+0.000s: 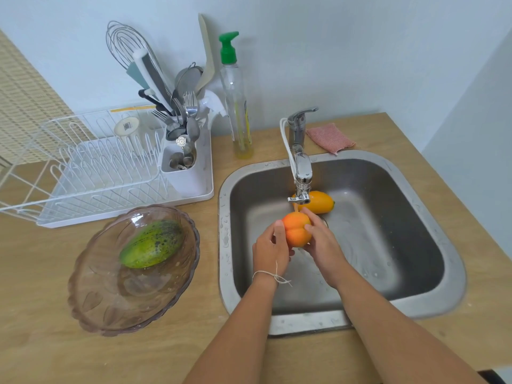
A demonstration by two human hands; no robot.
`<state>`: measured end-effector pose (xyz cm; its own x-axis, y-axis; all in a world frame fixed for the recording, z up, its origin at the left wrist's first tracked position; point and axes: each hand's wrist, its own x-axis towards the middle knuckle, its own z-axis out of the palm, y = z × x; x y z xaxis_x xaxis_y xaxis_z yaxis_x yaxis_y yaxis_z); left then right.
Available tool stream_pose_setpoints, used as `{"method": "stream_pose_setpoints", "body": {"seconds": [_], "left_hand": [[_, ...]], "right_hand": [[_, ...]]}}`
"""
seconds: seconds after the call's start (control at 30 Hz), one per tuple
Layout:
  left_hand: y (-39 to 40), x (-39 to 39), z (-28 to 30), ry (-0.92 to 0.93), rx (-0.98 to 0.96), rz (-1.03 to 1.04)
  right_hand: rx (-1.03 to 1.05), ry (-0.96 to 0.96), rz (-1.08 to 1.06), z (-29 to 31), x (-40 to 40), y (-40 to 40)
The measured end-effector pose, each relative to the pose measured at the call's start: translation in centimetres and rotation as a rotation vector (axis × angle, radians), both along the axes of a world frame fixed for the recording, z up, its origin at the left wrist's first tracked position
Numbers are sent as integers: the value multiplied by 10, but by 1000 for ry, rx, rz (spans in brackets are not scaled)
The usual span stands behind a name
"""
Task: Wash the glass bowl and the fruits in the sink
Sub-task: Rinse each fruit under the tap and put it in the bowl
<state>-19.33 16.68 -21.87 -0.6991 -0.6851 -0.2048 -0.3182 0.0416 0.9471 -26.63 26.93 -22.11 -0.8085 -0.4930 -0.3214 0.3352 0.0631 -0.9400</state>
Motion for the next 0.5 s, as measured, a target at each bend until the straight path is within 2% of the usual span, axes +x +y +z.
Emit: {"method": "stream_pose_setpoints", "body": {"seconds": [0.13, 0.2, 0.3, 0.4, 0.5], "left_hand": [[4, 2, 4, -11, -15, -110], [6, 5, 4, -68, -123, -194], [7, 5, 8, -138, -220, -231], [5, 3, 10, -173, -187, -189], [-1, 3, 7, -134, -87, -110]], "right_hand": [[30, 53, -53, 3, 0, 2], [73, 21, -112, 3, -2, 3], [296, -68, -101, 10, -3, 1], [405, -148, 19, 16, 4, 0], [318, -100, 76, 14, 10, 1]]}}
